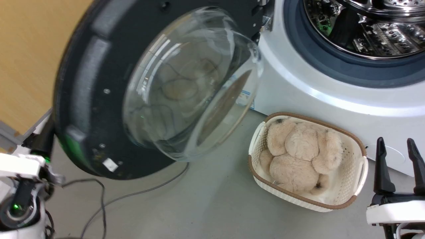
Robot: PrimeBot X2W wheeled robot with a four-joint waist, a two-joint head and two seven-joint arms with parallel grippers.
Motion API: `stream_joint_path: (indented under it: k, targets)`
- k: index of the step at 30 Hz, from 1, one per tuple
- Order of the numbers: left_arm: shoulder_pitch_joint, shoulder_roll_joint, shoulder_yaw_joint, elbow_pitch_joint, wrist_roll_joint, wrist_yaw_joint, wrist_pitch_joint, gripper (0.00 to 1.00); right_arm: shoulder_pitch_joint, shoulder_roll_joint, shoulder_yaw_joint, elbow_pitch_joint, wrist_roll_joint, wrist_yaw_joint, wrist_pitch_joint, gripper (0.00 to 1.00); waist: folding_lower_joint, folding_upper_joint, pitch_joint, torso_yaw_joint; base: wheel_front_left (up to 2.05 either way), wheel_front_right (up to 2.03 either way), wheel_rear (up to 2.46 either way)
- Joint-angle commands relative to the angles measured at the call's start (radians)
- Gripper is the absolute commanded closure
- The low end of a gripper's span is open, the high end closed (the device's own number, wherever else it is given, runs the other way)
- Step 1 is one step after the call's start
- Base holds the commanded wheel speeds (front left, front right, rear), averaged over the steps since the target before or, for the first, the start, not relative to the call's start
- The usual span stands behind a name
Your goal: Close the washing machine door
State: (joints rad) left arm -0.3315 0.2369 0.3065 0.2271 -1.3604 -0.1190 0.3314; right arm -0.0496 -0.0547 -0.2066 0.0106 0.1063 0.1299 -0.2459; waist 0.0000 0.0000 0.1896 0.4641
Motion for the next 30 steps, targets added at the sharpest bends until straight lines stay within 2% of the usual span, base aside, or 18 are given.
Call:
stream_joint_path:
  k: [1, 5, 12, 19, 23, 30]
  targets:
    - [0.029, -0.005, -0.025, -0.008, -0.028, -0.009, 0.022, 1.0, -0.015, 0.004, -0.007, 0.0, 0.012, 0.001, -0.011, 0.0, 0.0, 0.0, 0.002, 0.007, 0.0, 0.0, 0.0]
    - [0.099, -0.005, -0.1, -0.083, -0.067, -0.012, 0.051, 1.0, -0.012, 0.005, -0.013, -0.001, 0.013, 0.001, -0.016, 0.0, 0.0, 0.0, 0.001, 0.021, 0.0, 0.0, 0.0]
    - [0.233, -0.013, -0.281, -0.252, -0.067, -0.012, 0.081, 1.0, -0.009, 0.005, -0.011, 0.005, 0.018, 0.001, -0.016, 0.0, 0.0, 0.0, -0.013, 0.032, 0.0, 0.0, 0.0]
    - [0.272, -0.009, -0.481, -0.377, -0.061, -0.012, 0.103, 1.0, -0.008, 0.005, -0.004, 0.007, 0.024, 0.001, -0.016, 0.0, 0.0, 0.0, -0.024, 0.027, 0.0, 0.0, 0.0]
    - [0.256, -0.011, -0.61, -0.404, -0.041, -0.012, 0.106, 1.0, -0.018, 0.005, -0.004, 0.012, 0.031, 0.001, -0.016, 0.0, 0.0, 0.0, -0.024, -0.009, 0.0, 0.0, 0.0]
    - [0.185, -0.07, -0.785, -0.371, -0.035, -0.012, 0.038, 1.0, -0.037, 0.005, 0.004, 0.017, 0.038, 0.001, -0.016, 0.0, 0.0, 0.0, -0.014, -0.123, 0.0, 0.0, 0.0]
